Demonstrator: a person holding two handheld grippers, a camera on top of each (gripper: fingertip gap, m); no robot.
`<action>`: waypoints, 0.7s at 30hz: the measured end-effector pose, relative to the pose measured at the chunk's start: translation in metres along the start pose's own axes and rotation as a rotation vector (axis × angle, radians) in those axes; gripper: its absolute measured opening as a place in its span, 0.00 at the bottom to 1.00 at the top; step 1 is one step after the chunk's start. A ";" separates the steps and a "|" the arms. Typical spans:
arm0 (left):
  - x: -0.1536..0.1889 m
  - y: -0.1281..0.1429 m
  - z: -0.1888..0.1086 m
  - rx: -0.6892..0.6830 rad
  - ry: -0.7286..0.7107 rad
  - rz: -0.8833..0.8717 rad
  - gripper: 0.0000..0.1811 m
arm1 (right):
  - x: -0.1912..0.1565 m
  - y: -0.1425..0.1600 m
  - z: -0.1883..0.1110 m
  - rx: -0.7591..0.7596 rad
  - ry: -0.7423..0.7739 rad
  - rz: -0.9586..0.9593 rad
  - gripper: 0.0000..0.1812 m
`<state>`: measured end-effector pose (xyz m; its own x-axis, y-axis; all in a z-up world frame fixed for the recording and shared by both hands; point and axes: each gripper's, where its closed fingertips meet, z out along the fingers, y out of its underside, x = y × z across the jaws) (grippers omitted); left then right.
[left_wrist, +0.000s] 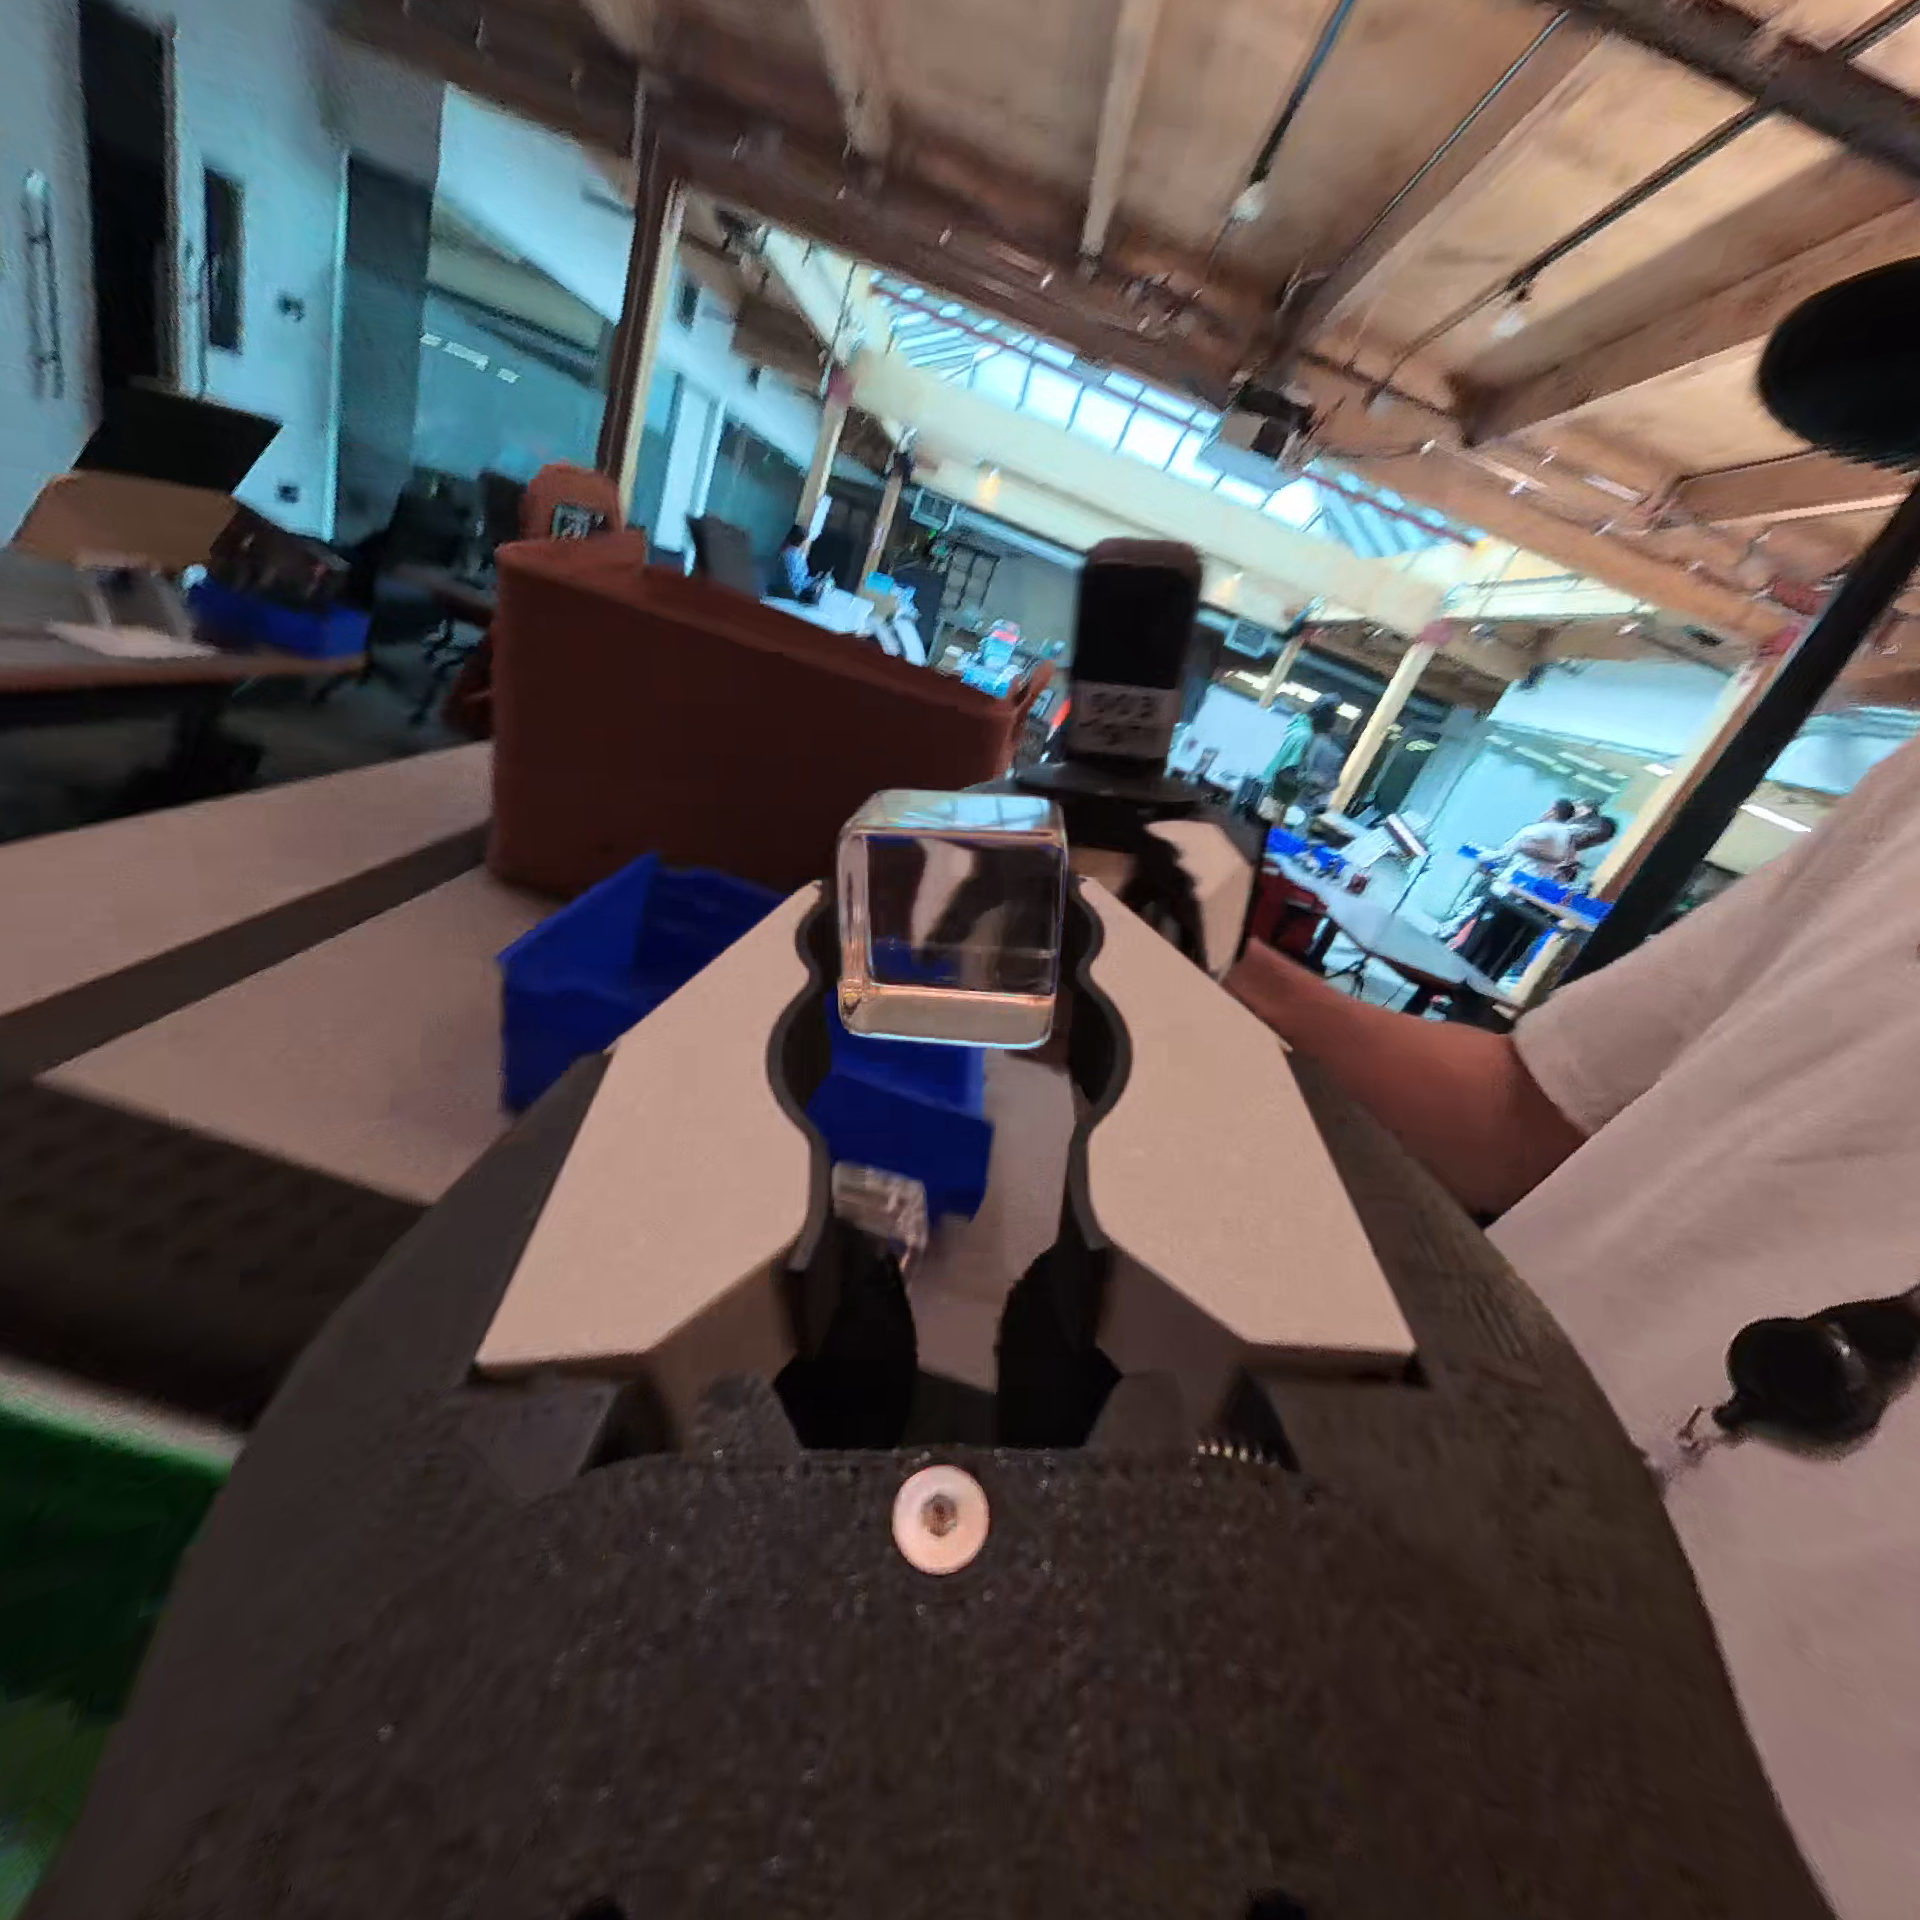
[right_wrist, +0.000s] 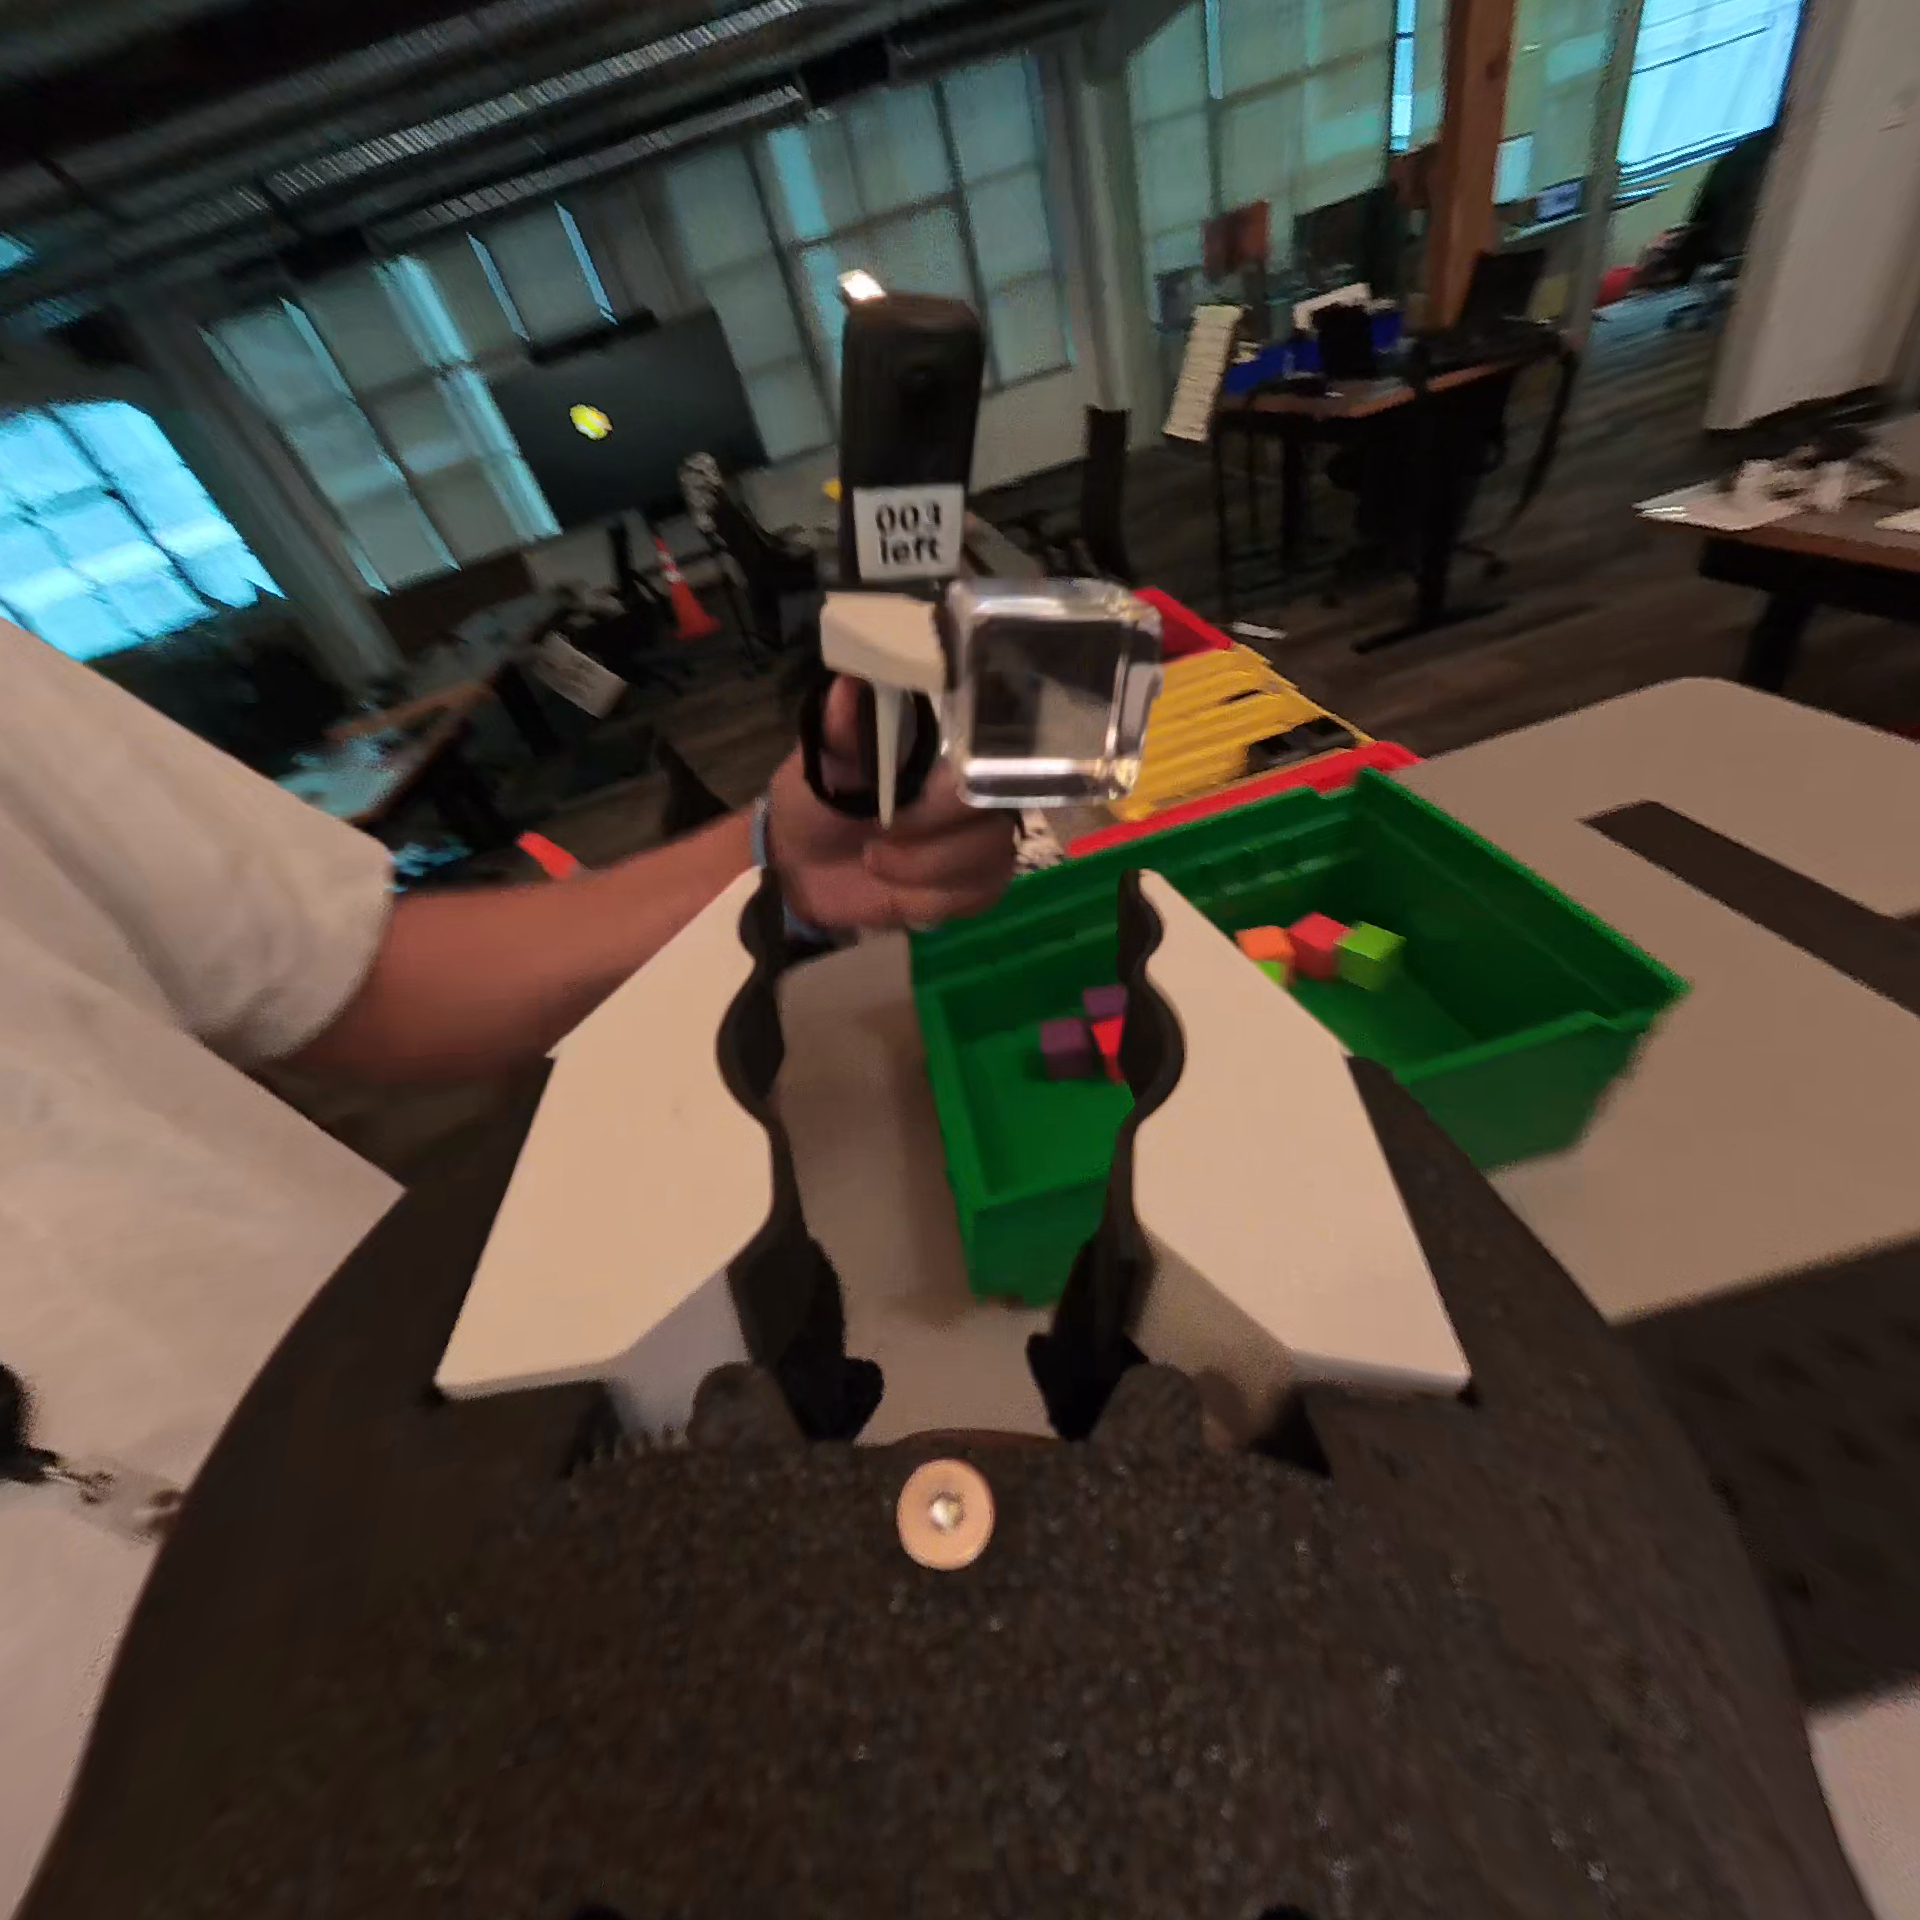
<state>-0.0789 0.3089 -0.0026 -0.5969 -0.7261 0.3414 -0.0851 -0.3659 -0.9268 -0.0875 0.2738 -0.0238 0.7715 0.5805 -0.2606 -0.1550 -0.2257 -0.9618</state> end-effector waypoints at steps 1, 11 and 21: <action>0.009 -0.001 0.005 0.016 0.021 0.007 0.24 | -0.003 -0.006 0.004 0.022 -0.039 0.032 0.34; 0.039 0.016 0.023 0.029 0.031 0.050 0.24 | -0.015 -0.022 0.003 0.125 -0.127 0.055 0.24; 0.037 0.031 0.031 -0.034 0.039 0.016 0.24 | -0.010 -0.013 -0.008 0.030 -0.134 0.016 0.22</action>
<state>-0.0793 0.2528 -0.0135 -0.6290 -0.7083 0.3203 -0.1013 -0.3339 -0.9372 -0.0883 0.2641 -0.0084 0.6794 0.6770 -0.2831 -0.1871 -0.2133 -0.9589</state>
